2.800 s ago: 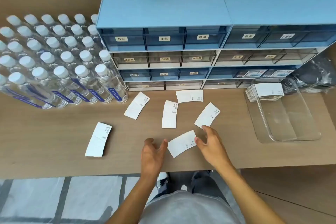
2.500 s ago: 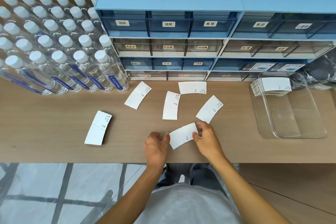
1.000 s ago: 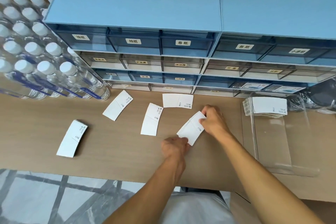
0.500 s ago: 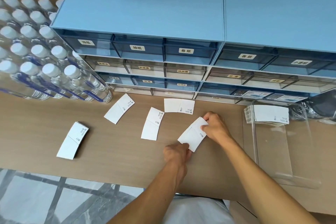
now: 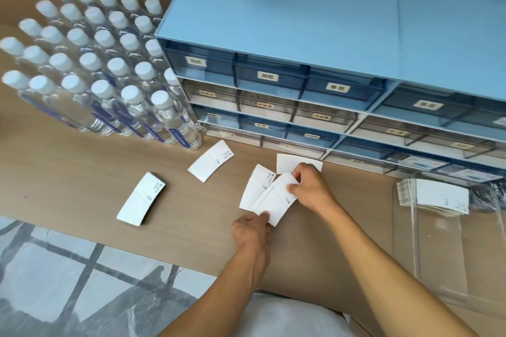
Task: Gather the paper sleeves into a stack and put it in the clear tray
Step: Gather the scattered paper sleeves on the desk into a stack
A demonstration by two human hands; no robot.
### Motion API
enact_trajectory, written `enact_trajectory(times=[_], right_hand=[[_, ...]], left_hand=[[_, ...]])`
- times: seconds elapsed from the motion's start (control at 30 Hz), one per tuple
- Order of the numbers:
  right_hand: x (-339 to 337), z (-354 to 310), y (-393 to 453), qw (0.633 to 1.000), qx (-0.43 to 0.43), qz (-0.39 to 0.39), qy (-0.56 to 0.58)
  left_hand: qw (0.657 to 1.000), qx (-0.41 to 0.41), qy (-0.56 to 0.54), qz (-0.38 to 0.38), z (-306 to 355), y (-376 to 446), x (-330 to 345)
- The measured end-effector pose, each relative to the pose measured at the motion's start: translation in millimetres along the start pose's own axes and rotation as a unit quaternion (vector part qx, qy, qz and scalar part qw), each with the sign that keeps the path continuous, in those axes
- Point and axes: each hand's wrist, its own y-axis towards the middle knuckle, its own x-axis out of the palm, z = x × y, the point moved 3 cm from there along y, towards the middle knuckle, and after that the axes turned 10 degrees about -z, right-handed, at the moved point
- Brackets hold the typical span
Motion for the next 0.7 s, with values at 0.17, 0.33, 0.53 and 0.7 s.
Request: enact_trajectory(times=[0.17, 0.33, 0.53, 0.7], right_hand=[[13.3, -44.9, 27.7, 0.992, -0.038, -0.040, -0.114], [24.1, -74.0, 49.8, 0.981, -0.065, -0.077, -0.166], [35.2, -80.7, 61.8, 0.974, -0.071, -0.094, -0.194], [42.6, -75.2, 64.2, 0.973, -0.067, -0.089, -0.200]], left_hand=[[0.996, -0.013, -0.083, 0.029, 10.0, 0.1, -8.7], [0.988, -0.016, -0.145, 0.052, 18.1, 5.4, -13.1], [0.984, -0.007, -0.161, 0.075, 26.7, 12.8, -18.5], [0.986, -0.022, -0.146, 0.081, 25.8, 14.8, -16.8]])
